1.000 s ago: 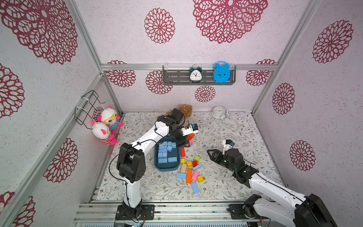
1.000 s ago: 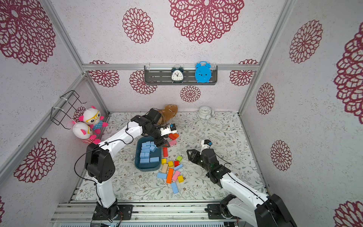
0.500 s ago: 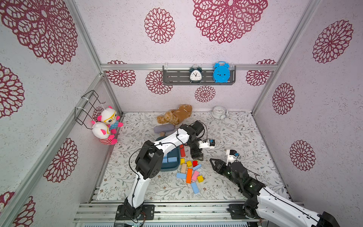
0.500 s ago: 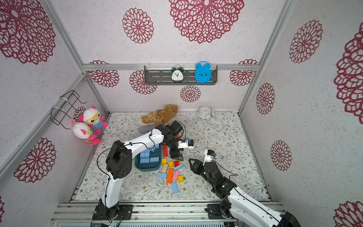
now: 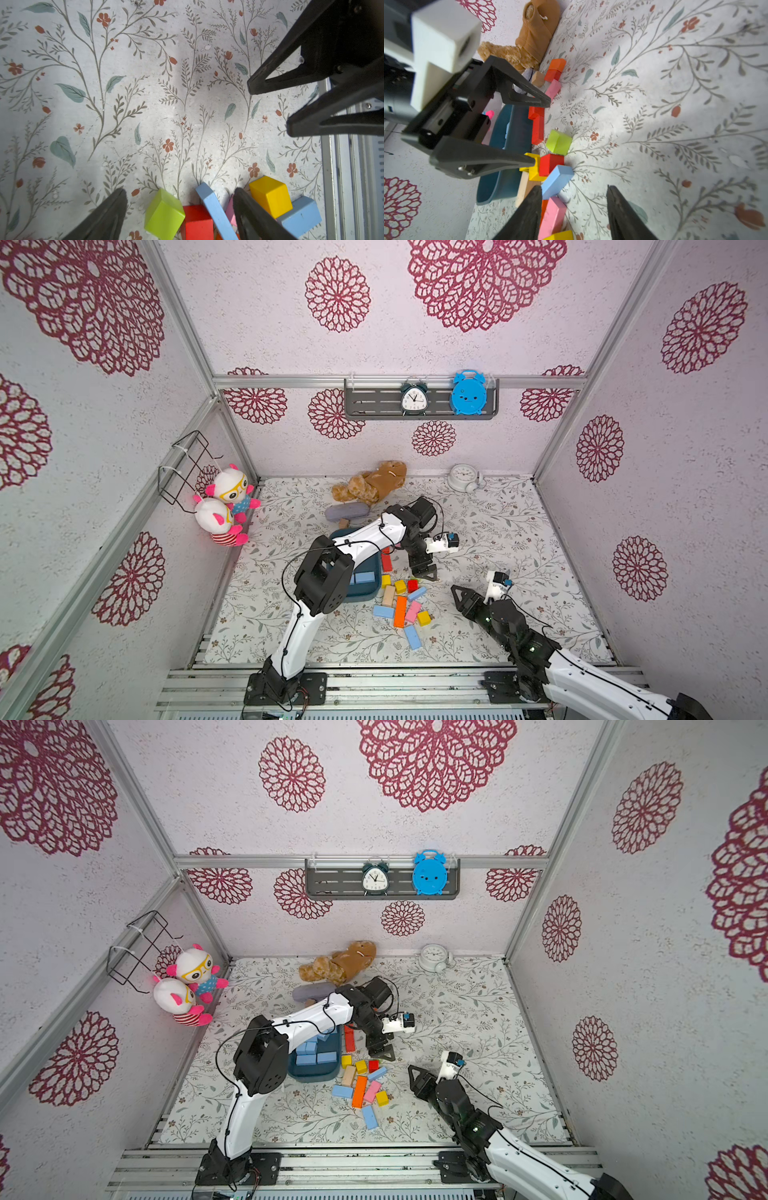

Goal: Pick out the blue building blocks
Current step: Pick up the building block from the center of the board.

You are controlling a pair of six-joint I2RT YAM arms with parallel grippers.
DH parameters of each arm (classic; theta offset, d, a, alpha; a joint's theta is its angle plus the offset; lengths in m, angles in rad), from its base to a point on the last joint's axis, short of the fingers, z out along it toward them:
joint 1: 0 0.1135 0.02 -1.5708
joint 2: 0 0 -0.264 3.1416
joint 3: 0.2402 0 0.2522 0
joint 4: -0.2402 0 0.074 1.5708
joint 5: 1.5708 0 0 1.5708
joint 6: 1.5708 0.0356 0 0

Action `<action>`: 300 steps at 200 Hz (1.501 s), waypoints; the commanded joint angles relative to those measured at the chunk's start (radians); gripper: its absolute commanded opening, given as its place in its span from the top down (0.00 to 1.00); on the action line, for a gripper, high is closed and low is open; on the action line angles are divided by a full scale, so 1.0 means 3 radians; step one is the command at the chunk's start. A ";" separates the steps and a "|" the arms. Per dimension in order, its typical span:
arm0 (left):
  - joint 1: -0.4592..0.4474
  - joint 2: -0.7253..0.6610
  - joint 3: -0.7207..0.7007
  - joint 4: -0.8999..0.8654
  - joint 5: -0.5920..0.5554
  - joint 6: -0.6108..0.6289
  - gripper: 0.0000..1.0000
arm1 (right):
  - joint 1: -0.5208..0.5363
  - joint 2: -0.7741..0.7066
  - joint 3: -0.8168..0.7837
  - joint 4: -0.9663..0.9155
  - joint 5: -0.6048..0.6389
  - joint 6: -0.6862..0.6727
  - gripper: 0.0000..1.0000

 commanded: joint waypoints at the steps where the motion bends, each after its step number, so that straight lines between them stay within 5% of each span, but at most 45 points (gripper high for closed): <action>1: -0.0046 0.0092 0.0022 0.0046 -0.0039 -0.0140 0.15 | 0.0063 -0.0124 -0.0049 0.0183 0.0162 0.0122 0.46; 56: -0.0097 0.0079 -0.0191 0.0104 -0.0309 -0.0185 0.14 | 0.0131 -0.0638 -0.0236 0.0023 0.0305 0.0149 0.46; 161: -0.0081 -0.0267 -0.0495 0.0310 -0.0229 -0.0295 0.14 | 0.0120 -0.1562 -0.0201 -0.0656 0.0652 -0.0200 0.49; 300: -0.0220 -0.0481 -0.1151 0.0435 -0.0707 0.0075 0.25 | 0.0004 0.0414 0.0462 0.0133 0.0328 -0.0591 0.50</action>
